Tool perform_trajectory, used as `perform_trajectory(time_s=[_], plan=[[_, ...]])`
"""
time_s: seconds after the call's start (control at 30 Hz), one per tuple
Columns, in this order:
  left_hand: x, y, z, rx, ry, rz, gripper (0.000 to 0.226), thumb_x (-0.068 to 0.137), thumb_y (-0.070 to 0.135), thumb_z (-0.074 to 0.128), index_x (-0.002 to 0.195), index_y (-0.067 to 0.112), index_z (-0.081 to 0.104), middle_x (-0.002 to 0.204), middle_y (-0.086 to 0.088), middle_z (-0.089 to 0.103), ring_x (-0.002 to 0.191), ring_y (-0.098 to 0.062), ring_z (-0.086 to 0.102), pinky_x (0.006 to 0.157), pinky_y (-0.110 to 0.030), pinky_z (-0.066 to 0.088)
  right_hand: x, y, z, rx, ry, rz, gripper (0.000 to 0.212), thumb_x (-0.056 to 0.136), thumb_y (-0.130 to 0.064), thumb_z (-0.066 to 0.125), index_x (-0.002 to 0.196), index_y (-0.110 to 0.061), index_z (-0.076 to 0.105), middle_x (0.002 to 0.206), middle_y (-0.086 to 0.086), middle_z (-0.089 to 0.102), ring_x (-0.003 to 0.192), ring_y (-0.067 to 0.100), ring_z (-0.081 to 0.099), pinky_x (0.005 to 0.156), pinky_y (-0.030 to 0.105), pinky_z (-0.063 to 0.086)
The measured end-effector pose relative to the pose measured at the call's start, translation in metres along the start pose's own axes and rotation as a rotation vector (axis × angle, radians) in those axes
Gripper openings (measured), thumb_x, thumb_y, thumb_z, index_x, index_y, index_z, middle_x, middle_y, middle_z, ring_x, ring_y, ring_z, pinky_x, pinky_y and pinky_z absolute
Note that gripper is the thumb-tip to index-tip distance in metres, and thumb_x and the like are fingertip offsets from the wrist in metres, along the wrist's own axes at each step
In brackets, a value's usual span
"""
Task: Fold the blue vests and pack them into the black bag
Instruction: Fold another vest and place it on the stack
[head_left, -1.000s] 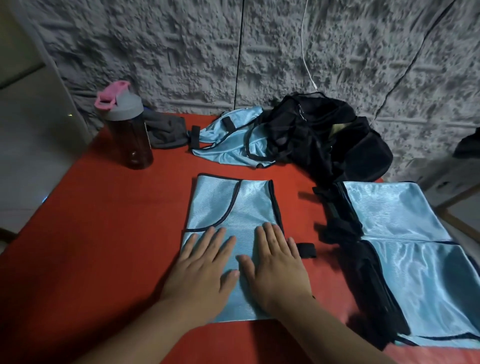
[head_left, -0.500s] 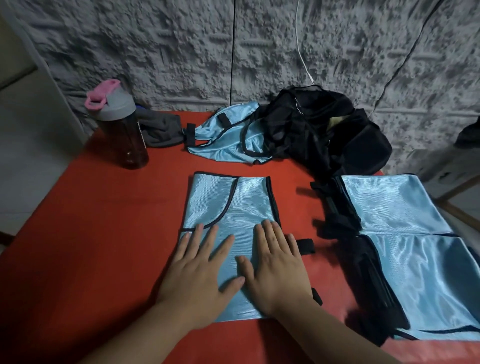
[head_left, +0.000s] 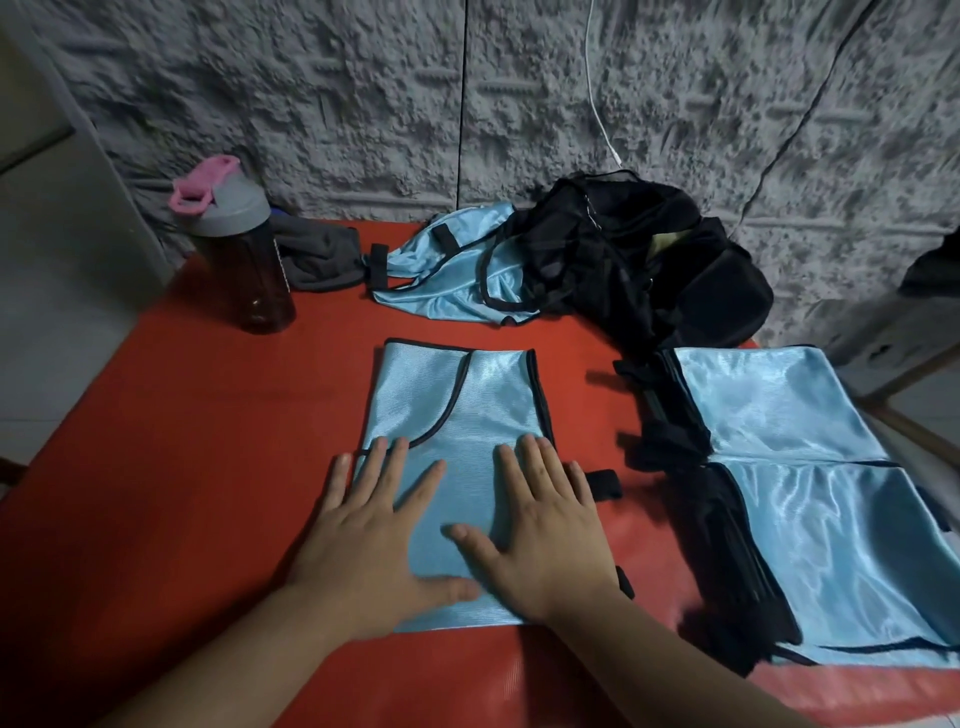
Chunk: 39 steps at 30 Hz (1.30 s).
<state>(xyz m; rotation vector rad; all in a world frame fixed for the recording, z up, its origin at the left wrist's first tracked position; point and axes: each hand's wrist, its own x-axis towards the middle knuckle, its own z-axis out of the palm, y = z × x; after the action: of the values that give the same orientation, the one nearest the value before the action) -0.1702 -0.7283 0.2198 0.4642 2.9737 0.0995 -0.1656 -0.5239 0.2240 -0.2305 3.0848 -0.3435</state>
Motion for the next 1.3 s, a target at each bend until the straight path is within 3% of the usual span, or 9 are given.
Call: perform_trajectory(time_s=[0.2,0.53,0.87,1.1,1.2,1.23,1.3], plan=[[-0.004,-0.009,-0.003,-0.019,-0.003,-0.012,0.119,0.061,0.107,0.013,0.154,0.042,-0.022,0.161,0.002,-0.036,0.144,-0.012,-0.04,0.123,-0.052,-0.012,0.0,0.001,0.001,-0.011,0.018,-0.026,0.109,0.08,-0.096,0.014,0.162,-0.026,0.01,0.171,0.005,-0.001,0.156,0.016,-0.015,0.126,0.049,0.001],[-0.003,-0.002,-0.007,-0.049,0.018,-0.038,0.126,0.055,0.108,0.004,0.159,0.039,-0.01,0.166,0.001,-0.025,0.148,-0.011,-0.033,0.123,-0.052,-0.009,0.0,-0.002,0.002,-0.032,0.026,-0.003,0.108,0.08,-0.096,0.015,0.162,-0.025,0.015,0.171,0.005,0.002,0.156,0.017,-0.014,0.126,0.05,0.003],[-0.003,-0.001,-0.01,-0.04,-0.028,-0.038,0.124,0.058,0.108,0.006,0.158,0.037,-0.015,0.164,0.0,-0.03,0.146,-0.012,-0.037,0.122,-0.054,-0.01,0.002,-0.009,-0.002,-0.051,-0.027,0.025,0.109,0.081,-0.095,0.009,0.162,-0.024,-0.003,0.171,0.005,-0.007,0.154,0.017,-0.021,0.125,0.052,0.0],[0.004,0.001,-0.023,-0.049,-0.153,-0.045,0.122,0.061,0.106,0.018,0.157,0.039,-0.017,0.165,-0.003,-0.027,0.147,-0.017,-0.035,0.118,-0.06,-0.017,0.01,-0.009,-0.011,-0.083,-0.186,0.027,0.115,0.077,-0.096,0.0,0.162,-0.02,-0.009,0.169,0.01,-0.017,0.153,0.023,-0.026,0.122,0.057,-0.011],[0.03,0.001,-0.045,-0.129,-0.068,-0.083,0.095,0.075,0.084,0.033,0.157,0.04,0.011,0.164,0.004,0.021,0.154,-0.017,0.007,0.118,-0.064,-0.01,0.041,-0.01,-0.02,-0.048,-0.166,0.083,0.106,0.076,-0.084,-0.006,0.161,-0.023,0.011,0.17,0.004,0.004,0.157,0.02,-0.005,0.122,0.058,-0.008],[0.041,-0.002,-0.051,-0.153,-0.009,-0.084,0.084,0.079,0.068,0.038,0.155,0.038,0.02,0.159,0.008,0.03,0.151,-0.015,0.016,0.121,-0.062,-0.005,0.056,-0.01,-0.024,-0.033,-0.102,0.081,0.101,0.075,-0.073,-0.004,0.159,-0.022,0.019,0.169,0.003,0.011,0.157,0.019,0.003,0.123,0.056,-0.003],[0.061,-0.011,-0.053,-0.18,0.038,-0.055,0.076,0.08,0.042,0.04,0.154,0.031,0.027,0.161,0.008,0.028,0.152,-0.015,0.015,0.125,-0.051,-0.001,0.083,-0.011,-0.03,0.006,-0.016,0.044,0.083,0.087,-0.055,0.009,0.161,-0.016,0.017,0.17,0.004,0.012,0.157,0.019,0.006,0.126,0.048,0.002]])
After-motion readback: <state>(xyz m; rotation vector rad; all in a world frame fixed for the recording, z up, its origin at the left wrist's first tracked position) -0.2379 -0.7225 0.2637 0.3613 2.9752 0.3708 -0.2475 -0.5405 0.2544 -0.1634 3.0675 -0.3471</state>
